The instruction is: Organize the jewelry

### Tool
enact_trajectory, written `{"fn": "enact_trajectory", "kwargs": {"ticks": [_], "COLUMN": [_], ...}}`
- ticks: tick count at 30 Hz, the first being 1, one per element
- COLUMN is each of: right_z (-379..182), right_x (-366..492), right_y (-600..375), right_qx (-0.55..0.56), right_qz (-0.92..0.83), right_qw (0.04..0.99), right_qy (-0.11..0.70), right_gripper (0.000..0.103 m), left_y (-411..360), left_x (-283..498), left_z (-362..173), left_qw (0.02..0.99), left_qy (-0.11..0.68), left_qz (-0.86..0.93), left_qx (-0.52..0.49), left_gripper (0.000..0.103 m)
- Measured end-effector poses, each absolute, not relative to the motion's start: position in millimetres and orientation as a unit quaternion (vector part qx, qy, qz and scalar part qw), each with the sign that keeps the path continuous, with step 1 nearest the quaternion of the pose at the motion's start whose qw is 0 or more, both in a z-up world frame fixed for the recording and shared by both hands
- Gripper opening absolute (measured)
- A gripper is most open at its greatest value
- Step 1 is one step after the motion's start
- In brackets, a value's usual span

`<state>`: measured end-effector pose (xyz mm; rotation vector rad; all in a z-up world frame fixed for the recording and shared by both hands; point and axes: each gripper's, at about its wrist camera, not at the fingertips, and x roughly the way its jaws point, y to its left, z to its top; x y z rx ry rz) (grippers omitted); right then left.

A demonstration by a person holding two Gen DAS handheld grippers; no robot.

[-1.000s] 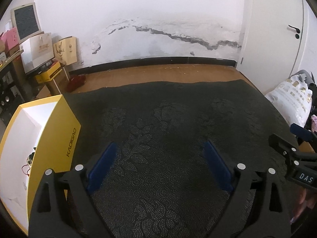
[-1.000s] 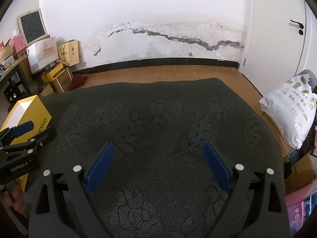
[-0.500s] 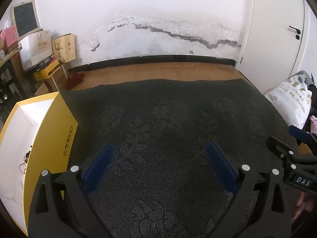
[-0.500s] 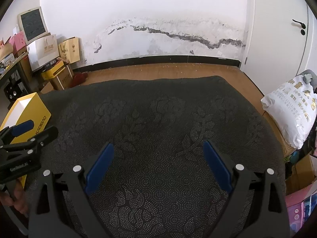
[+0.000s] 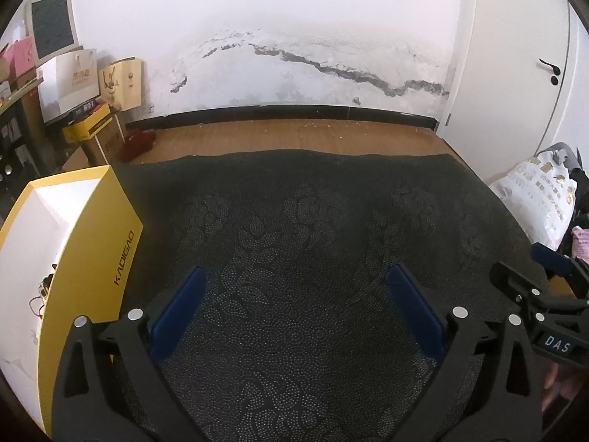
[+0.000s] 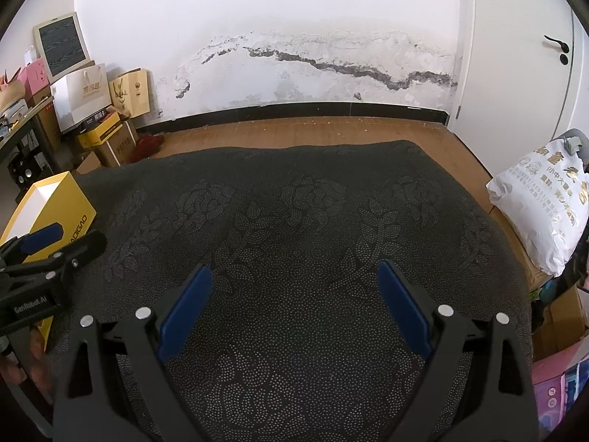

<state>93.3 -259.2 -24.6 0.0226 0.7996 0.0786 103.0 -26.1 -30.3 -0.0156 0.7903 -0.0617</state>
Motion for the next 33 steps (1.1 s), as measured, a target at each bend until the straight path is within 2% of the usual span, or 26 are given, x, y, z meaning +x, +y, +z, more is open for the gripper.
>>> {"fn": "enact_trajectory", "kwargs": {"ticks": [33], "right_z": [-25.3], "right_x": [95.8], "right_y": [-256.1], "right_qx": [0.006], "right_qz": [0.044], "right_qw": [0.920], "right_qy": [0.389], "right_gripper": [0.088], "left_y": [-30.7], "left_x": [101.8], "left_z": [-30.6], "left_qw": [0.921], "left_qy": [0.388], "left_qz": [-0.028], "left_qx": [0.013], "left_gripper": [0.097]}}
